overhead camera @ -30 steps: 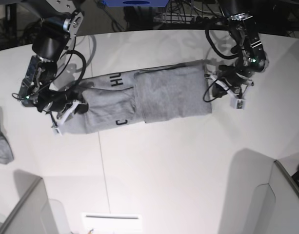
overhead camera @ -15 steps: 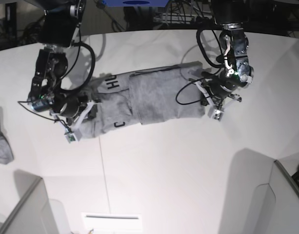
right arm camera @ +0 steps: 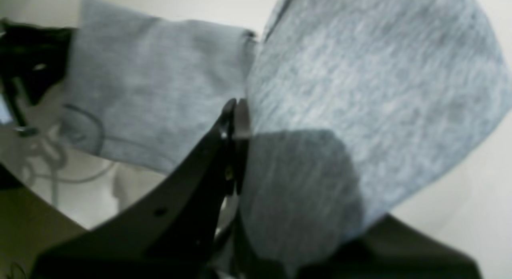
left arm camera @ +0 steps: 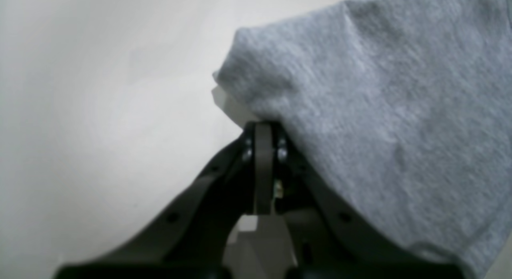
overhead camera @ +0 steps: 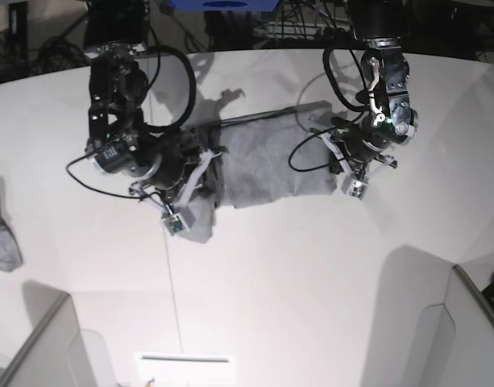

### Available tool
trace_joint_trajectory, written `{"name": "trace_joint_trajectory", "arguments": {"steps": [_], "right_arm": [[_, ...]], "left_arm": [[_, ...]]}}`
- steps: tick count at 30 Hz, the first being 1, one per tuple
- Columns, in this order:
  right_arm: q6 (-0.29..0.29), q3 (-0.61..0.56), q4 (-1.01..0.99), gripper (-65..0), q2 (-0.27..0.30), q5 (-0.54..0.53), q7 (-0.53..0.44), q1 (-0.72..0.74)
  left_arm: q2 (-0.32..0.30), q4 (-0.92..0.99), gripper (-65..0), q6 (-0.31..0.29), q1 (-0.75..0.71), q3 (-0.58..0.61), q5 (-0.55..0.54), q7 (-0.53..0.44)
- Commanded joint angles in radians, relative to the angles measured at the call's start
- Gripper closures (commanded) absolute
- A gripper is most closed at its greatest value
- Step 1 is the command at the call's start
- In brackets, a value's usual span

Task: Fold the T-shirt properly
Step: 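Grasp the folded bundle edges with both grippers, then fold the right gripper's end over onto the bundle toward the left gripper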

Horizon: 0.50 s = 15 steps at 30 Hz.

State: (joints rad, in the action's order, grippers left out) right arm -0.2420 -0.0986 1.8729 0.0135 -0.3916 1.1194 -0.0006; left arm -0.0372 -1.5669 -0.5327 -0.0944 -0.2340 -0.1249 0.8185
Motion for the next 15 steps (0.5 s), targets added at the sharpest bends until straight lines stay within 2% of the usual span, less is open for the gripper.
{"name": "trace_joint_trajectory", "arguments": {"steps": [1,15], "right_arm": [[0.016,-0.023,0.021,0.0,0.001,-0.014,-0.022,0.015],[0.192,-0.329,0.023,0.0,0.001,-0.014,-0.134,0.02]], "left_arm": [[-0.003,-0.007,0.0,-0.007,0.0,0.002,0.015,0.026],[-0.005,-0.007,0.0,-0.007,-0.005,-0.008,0.012,0.026]]}}
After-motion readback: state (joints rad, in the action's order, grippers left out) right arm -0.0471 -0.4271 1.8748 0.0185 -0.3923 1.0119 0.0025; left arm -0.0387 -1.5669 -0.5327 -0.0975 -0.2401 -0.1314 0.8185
